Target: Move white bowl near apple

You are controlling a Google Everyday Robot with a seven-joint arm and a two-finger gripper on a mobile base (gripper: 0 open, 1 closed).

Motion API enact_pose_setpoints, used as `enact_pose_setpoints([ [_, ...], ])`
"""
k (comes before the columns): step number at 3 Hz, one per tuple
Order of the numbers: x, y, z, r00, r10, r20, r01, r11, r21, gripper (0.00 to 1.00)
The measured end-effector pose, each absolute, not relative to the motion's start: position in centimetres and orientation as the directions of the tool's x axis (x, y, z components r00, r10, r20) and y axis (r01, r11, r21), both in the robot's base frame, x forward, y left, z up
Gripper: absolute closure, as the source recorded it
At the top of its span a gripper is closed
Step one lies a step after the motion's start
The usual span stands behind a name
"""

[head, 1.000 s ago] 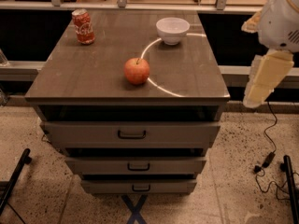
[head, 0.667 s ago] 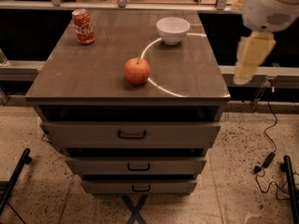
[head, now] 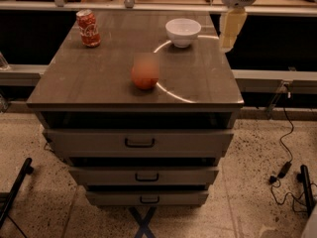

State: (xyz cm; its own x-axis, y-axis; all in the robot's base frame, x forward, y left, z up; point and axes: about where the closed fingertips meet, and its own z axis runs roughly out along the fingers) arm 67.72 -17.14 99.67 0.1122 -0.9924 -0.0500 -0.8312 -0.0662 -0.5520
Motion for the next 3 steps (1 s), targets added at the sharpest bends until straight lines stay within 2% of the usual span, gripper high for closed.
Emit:
enact_pose_setpoints([
  [2,68.1,-16.8,98.5,0.129,-0.991,-0.038,-0.836,-0.088,-0.541,0.00],
  [3,70.3,-17.2,96.5,0.131,-0.991,-0.030,-0.824,-0.092,-0.559,0.00],
])
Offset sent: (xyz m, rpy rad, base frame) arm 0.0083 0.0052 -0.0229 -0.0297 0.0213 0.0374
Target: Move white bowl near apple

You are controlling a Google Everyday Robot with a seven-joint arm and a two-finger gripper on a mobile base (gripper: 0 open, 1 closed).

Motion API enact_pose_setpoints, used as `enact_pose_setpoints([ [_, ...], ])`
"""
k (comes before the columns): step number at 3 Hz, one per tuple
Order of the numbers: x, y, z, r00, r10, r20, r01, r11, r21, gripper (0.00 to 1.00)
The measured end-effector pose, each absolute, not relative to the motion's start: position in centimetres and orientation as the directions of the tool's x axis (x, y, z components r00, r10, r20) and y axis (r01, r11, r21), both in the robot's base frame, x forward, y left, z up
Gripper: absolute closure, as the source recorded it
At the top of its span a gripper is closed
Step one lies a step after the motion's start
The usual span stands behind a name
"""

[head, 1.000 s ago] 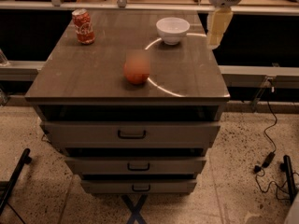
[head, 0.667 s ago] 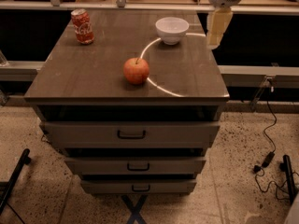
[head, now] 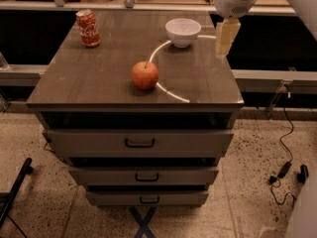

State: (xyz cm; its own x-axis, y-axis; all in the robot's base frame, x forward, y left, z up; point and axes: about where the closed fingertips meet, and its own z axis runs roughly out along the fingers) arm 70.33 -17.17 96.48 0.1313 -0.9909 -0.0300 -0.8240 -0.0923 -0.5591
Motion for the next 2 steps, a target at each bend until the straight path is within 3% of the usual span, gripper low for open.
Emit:
enact_pose_setpoints([
  [2,74.5,-17.8,94.2,0.143,-0.988,-0.059,-0.770,-0.074,-0.634,0.00],
])
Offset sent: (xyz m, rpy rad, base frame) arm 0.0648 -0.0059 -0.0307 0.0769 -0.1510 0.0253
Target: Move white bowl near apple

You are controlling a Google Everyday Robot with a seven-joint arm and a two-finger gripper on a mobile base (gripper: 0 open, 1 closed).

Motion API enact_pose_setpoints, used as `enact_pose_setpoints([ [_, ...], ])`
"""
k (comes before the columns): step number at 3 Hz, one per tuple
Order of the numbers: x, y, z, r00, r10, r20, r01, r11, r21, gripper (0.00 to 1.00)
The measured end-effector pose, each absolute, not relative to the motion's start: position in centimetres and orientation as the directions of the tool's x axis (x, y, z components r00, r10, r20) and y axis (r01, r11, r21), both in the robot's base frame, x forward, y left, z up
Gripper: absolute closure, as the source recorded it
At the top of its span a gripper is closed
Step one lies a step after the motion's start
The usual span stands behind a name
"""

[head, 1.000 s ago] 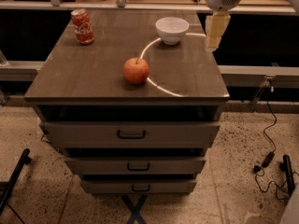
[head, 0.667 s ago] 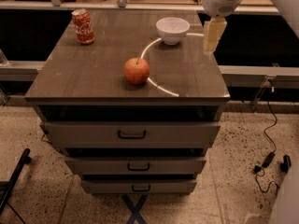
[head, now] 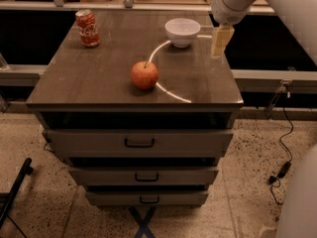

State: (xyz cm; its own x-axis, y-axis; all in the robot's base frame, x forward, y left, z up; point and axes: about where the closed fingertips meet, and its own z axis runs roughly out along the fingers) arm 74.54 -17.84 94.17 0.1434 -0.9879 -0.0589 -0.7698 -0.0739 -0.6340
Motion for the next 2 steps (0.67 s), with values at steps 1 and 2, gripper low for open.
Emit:
enact_pose_setpoints([
  [1,75.8,-17.7,93.1,0.150,-0.987,-0.063,-0.754,-0.073,-0.653,0.00],
  [2,77.1,-17.0,92.3,0.168,-0.984,-0.066,-0.741,-0.082,-0.667,0.16],
])
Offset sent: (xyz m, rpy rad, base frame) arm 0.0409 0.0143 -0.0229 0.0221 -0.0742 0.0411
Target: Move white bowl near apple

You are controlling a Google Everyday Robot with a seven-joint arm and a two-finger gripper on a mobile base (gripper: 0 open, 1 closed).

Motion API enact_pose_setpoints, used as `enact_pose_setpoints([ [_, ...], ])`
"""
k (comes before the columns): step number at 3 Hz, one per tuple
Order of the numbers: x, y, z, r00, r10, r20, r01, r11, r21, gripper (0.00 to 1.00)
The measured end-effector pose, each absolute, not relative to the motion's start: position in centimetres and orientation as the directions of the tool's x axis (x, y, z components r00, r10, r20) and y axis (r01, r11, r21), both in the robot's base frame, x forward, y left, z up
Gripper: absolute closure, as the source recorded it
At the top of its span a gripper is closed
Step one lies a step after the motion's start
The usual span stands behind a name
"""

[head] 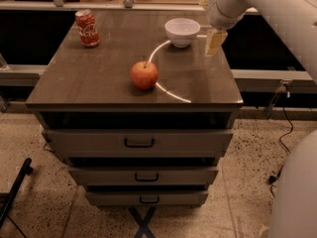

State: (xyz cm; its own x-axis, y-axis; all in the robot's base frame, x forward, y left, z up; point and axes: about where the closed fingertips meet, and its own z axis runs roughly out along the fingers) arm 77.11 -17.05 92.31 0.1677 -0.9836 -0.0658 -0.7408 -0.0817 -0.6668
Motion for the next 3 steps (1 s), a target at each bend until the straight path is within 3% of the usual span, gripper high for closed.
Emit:
enact_pose_setpoints([
  [1,78.4,-16.3,91.2,0.185,-0.980,-0.076,-0.737,-0.087,-0.671,0.39],
  [3,80.6,-15.2,89.0,0.223,-0.970,-0.097,-0.741,-0.104,-0.663,0.41],
])
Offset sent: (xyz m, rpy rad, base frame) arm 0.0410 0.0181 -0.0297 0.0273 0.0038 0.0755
